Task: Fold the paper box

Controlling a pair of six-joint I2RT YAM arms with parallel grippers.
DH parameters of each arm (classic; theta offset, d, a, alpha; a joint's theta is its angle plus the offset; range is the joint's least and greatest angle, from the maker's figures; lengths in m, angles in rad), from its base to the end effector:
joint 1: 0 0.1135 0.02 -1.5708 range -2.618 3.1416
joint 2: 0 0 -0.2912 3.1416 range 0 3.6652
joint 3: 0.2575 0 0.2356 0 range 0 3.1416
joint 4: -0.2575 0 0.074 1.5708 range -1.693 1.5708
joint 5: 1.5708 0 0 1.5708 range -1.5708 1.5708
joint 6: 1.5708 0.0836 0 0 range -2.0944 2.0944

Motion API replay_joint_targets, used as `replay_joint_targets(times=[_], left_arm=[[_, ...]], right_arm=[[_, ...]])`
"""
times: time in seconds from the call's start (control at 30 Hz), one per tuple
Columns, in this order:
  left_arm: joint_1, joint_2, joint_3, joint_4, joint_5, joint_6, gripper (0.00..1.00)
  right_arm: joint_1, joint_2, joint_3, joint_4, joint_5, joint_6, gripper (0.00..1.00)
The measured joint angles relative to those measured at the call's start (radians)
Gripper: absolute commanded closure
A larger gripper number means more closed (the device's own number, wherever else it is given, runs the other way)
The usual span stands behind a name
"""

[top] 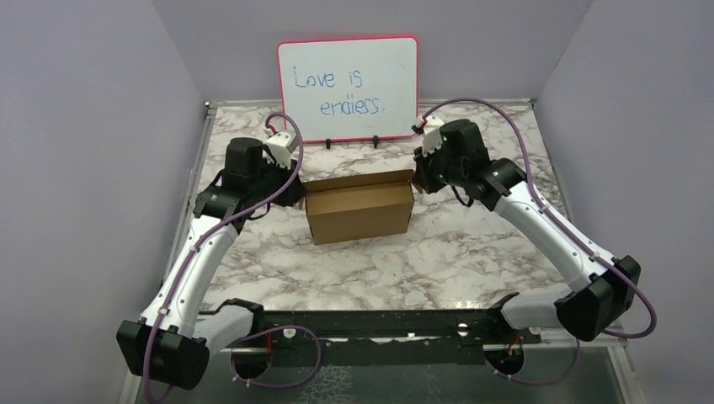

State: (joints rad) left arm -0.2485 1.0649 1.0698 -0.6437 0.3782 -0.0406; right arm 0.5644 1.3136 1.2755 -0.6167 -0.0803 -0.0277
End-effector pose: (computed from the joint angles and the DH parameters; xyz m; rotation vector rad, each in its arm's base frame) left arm 0.2136 -0.0860 0.3389 0.4403 2.1729 -0.5779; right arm 0.2505 0.1665 0.3506 -0.6990 2.1392 0.3812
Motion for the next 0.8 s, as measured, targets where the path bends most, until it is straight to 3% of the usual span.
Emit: replay_joint_targets(times=[0.53,0.8], left_arm=[[-0.072,-0.002,-0.001,0.034,-0.116,-0.231,0.85],[-0.081,-0.01,-0.034,0.091,-0.14,-0.33,0.85]], right_arm=[[-0.005,0.033,0.049,-0.059,0.084,0.339,0.99],[-0.005,0.034,0.047,-0.058,0.121,0.413,0.99]])
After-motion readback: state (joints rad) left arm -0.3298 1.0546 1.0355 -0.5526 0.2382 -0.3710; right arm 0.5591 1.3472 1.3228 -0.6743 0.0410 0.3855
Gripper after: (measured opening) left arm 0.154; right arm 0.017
